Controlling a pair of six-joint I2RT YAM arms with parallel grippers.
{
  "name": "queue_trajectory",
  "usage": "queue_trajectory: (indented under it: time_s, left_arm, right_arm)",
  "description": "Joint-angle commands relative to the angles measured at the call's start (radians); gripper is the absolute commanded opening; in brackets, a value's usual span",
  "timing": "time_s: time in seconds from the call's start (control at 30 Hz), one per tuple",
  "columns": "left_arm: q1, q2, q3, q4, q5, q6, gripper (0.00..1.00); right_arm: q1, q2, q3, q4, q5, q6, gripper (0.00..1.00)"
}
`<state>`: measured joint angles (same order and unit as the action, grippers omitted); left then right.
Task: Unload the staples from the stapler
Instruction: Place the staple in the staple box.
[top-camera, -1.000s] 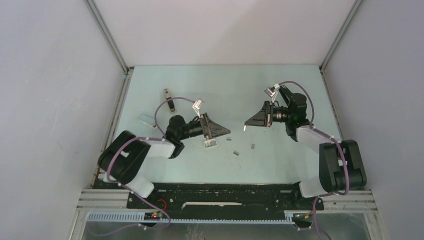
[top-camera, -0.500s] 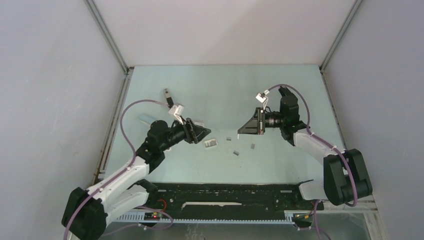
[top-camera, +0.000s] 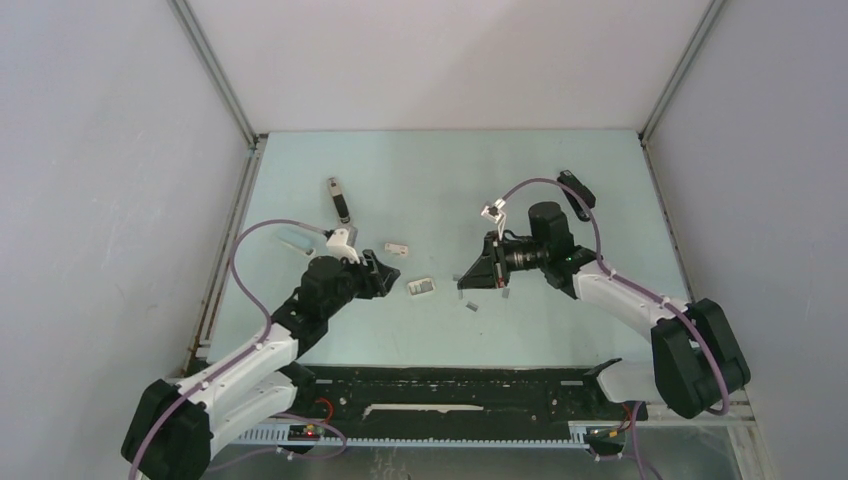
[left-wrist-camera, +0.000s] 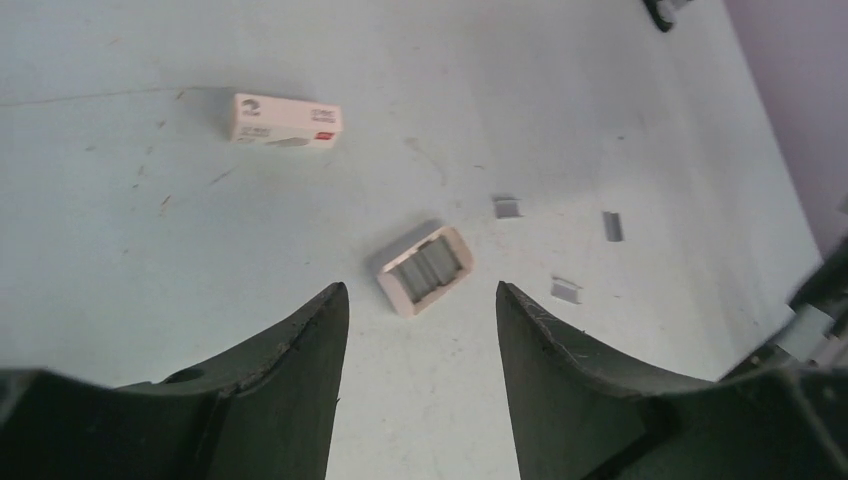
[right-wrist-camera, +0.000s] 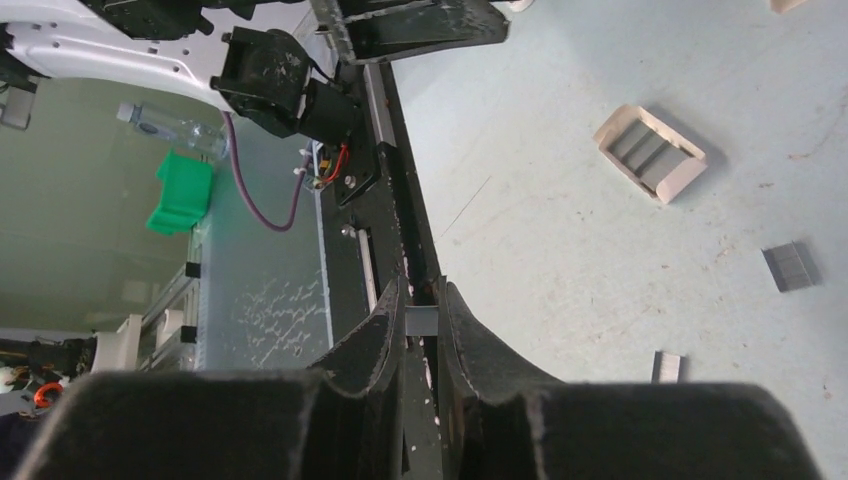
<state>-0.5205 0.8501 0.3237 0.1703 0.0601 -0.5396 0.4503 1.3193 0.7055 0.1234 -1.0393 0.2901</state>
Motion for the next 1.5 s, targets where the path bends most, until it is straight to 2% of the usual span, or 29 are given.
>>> queue_trajectory:
  time_s: [0.0, 0.27, 0.7, 1.17, 1.47]
  left_arm:
    - [0.002, 0.047, -0.032, 0.047, -0.104, 0.01, 0.6]
    - [0.002, 0.189, -0.025, 0.117, -0.125, -0.017, 0.57]
    - [0.002, 0.262, -0.044, 0.171, -0.129, -0.025, 0.56]
    - [0.002, 0.148, -0.111, 0.182, -0.177, -0.026, 0.56]
    - [0.002, 0.032, -0.17, 0.162, -0.209, -0.03, 0.56]
  right_arm:
    - [0.051, 0.02, 0.054, -0.049, 0.052, -0.081, 0.2]
    - [0.102, 0.047, 0.078, -0.084, 0.092, -0.119, 0.2]
    - [0.178, 0.085, 0.126, -0.17, 0.186, -0.176, 0.2]
    - [0.274, 0.21, 0.239, -0.295, 0.366, -0.223, 0.2]
    - [0.316, 0.305, 0.339, -0.297, 0.502, -0.175, 0.21]
